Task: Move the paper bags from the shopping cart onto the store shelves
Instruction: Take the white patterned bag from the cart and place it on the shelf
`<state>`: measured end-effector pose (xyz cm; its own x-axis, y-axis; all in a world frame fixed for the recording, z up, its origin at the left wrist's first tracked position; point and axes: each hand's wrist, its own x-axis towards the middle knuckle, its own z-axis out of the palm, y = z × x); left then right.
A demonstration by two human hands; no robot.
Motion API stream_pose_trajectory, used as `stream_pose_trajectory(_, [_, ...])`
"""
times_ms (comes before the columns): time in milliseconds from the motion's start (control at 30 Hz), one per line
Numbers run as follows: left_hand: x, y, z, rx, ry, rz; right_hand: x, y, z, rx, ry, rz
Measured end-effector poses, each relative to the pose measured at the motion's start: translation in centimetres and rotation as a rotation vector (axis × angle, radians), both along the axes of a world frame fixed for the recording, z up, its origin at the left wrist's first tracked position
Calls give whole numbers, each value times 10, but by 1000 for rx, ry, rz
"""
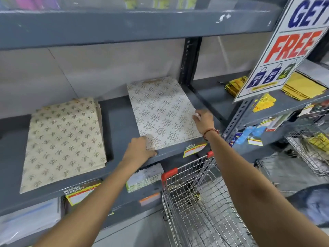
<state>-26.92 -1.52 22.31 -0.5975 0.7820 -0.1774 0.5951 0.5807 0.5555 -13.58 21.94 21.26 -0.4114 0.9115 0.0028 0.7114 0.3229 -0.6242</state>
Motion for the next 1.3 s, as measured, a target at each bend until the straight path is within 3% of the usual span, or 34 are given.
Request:
stream_pose_trajectory(100, [6,1,0,38,67,32,7,-5,3,42,-135,53])
stream_pose_trajectory(267, [10,4,-1,25,124,4,34,-9,1,20,-170,127])
stream_pose_trajectory(400, [13,5,-2,41,112,33,53,-7,5,-149,-224,280])
stream_pose_trajectory(500, [16,3,-5,72,114,54,62,0,6,-130,-315,356])
stream_pose_trajectory(767, [14,5,-5,108,24,132,64,10,7,-6,-252,295])
stream_pose_trajectory(933, [14,5,-5,154,9,183,65,11,9,-33,-244,224])
stream_pose_trajectory(1167, [14,-2,-12,95,149,97,62,8,16,-24,-299,223])
stream_pose_trajectory(1300, [7,-1,-10,53,98,53,62,6,18,-79,-296,226])
